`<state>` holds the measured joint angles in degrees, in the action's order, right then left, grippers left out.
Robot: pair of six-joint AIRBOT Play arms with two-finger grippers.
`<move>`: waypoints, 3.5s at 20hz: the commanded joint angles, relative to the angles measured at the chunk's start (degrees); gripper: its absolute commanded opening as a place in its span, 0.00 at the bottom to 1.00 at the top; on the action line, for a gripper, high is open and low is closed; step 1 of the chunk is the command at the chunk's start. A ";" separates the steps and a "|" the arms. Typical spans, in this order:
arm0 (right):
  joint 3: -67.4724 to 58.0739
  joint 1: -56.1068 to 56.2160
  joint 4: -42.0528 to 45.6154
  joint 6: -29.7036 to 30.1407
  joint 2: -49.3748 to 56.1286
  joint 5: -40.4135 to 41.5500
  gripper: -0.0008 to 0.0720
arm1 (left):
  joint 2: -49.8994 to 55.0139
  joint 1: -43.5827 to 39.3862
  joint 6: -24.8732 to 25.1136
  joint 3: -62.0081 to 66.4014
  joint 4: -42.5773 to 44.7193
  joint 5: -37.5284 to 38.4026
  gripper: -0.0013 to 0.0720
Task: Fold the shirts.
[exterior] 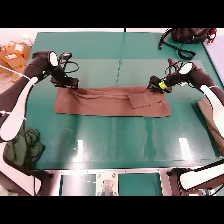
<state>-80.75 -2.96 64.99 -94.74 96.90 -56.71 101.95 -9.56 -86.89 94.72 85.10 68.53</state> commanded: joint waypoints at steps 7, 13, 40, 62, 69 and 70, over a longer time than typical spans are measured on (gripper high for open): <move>-8.94 -16.13 -1.62 15.43 3.69 -17.70 0.84 | 0.79 0.22 -3.67 11.02 17.99 14.69 0.97; -8.92 -25.29 -14.91 24.02 14.82 -26.80 0.96 | 0.26 0.26 -3.34 13.00 8.63 16.15 0.21; -24.72 -7.54 -15.04 17.53 -4.57 -44.76 0.03 | 18.10 -27.43 1.51 13.03 -34.75 -18.49 0.05; -22.18 26.49 -8.57 -5.46 -6.56 -17.90 0.03 | 1.31 5.42 4.92 24.00 -20.83 17.03 0.05; -17.75 50.10 -8.83 -10.25 9.29 20.04 0.76 | 0.26 10.49 9.49 23.41 -21.05 19.06 0.05; -17.77 50.05 -8.63 -10.23 9.35 20.79 0.76 | 0.37 10.49 10.19 23.30 -21.00 19.21 0.05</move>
<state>-99.15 41.39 56.12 -103.39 102.15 -50.19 102.63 -0.25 -79.09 118.30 63.86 86.52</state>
